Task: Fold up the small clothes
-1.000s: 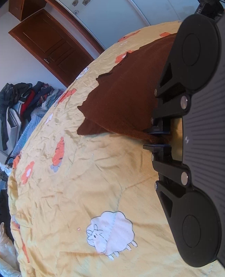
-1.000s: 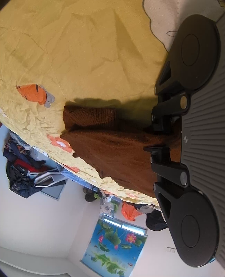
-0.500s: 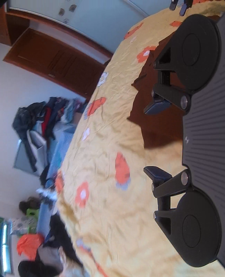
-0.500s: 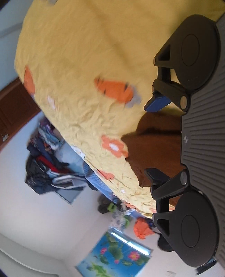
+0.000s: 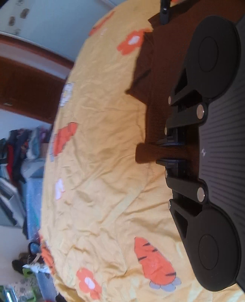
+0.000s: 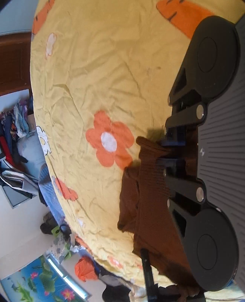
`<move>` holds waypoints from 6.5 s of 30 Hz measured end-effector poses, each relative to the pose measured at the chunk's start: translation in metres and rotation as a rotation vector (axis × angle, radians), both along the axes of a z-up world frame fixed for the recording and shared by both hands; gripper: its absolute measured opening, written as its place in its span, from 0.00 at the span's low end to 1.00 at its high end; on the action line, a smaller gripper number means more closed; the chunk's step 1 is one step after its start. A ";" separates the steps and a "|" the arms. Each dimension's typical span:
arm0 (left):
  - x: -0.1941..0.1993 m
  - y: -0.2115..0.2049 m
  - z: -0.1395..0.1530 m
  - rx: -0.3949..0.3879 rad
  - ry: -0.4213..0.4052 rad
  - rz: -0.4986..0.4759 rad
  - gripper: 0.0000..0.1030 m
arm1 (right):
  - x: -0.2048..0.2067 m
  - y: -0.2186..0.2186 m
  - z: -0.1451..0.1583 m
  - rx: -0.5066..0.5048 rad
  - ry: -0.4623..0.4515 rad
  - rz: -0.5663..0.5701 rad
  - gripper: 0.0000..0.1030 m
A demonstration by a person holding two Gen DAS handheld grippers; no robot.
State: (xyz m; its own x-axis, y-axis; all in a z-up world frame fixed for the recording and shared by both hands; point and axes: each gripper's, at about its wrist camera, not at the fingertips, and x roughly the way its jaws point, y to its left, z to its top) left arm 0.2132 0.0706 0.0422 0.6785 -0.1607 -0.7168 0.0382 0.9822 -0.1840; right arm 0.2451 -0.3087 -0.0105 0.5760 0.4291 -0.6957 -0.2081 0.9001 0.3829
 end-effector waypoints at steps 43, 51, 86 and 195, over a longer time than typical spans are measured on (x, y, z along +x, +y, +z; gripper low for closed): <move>-0.174 0.062 -0.036 -0.563 0.010 0.441 0.17 | -0.171 -0.045 -0.051 0.650 0.183 -0.313 0.20; -0.237 0.071 -0.004 -0.616 -0.021 0.322 0.11 | -0.210 -0.054 -0.015 0.633 0.100 -0.188 0.18; -0.218 0.073 0.041 -0.200 -0.232 0.186 0.92 | -0.132 -0.043 0.042 0.101 -0.078 -0.111 0.88; -0.245 0.056 -0.015 -0.148 -0.075 0.153 0.70 | -0.238 -0.035 0.006 -0.043 0.013 -0.075 0.46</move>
State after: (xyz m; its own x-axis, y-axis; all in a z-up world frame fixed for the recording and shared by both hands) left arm -0.0318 0.1264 0.0273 0.7537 -0.1513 -0.6395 -0.0900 0.9402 -0.3286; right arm 0.0070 -0.3433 -0.0048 0.5959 0.3549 -0.7203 -0.1344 0.9285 0.3463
